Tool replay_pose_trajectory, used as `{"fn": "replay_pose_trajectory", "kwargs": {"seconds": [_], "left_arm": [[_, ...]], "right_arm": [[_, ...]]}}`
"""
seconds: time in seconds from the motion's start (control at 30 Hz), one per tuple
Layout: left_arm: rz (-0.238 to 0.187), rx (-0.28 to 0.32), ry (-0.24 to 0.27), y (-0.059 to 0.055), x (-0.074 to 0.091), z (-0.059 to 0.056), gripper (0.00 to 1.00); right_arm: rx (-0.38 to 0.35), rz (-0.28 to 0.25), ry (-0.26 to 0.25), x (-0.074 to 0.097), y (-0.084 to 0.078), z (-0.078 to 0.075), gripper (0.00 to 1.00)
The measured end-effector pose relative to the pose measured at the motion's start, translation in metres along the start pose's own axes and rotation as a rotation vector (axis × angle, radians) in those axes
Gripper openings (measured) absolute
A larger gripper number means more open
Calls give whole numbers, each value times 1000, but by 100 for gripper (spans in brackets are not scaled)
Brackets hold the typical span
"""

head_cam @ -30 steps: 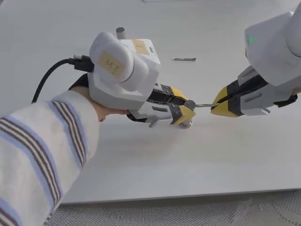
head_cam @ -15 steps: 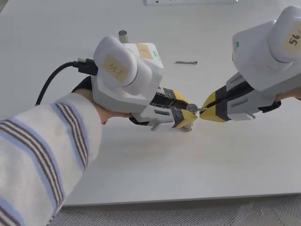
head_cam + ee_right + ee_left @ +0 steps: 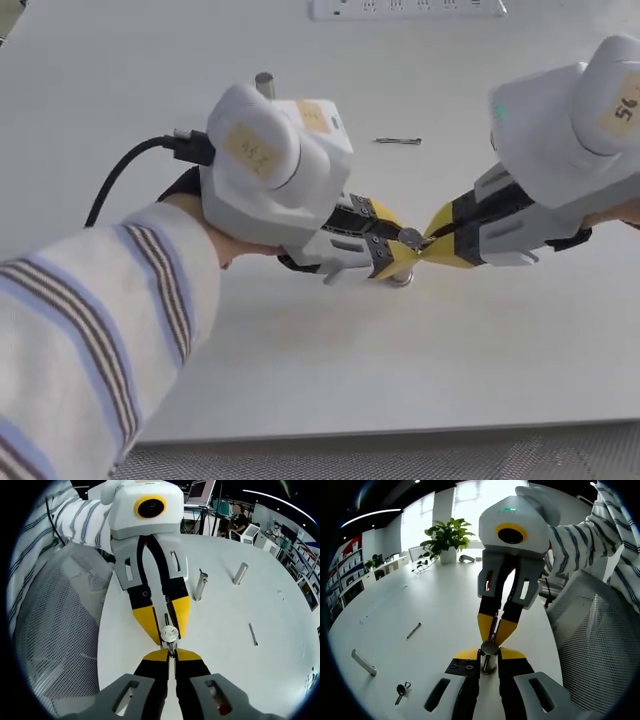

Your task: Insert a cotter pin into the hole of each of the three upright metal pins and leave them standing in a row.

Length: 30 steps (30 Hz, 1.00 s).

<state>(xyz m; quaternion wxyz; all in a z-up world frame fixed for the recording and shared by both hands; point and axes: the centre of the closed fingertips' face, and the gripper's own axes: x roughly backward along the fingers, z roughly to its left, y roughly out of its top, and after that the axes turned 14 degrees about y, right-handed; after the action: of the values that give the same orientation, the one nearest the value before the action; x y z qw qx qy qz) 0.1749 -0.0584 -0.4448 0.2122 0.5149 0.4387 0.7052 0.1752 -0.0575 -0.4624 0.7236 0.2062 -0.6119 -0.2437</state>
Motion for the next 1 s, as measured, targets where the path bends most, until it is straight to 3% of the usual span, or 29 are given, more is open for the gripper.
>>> {"fn": "replay_pose_trajectory", "kwargs": {"seconds": [0.27, 0.43, 0.73, 1.0], "left_arm": [[5, -1, 1, 0, 0, 0, 10], [4, 1, 2, 0, 0, 1, 10], [6, 1, 3, 0, -1, 1, 10], [1, -1, 0, 0, 0, 0, 10]], "right_arm": [[-30, -23, -12, 10, -6, 4, 5], [-24, -45, -31, 18, -3, 3, 0], [-13, -65, -18, 17, 7, 5, 0], [-12, -60, -26, 17, 6, 7, 0]]}}
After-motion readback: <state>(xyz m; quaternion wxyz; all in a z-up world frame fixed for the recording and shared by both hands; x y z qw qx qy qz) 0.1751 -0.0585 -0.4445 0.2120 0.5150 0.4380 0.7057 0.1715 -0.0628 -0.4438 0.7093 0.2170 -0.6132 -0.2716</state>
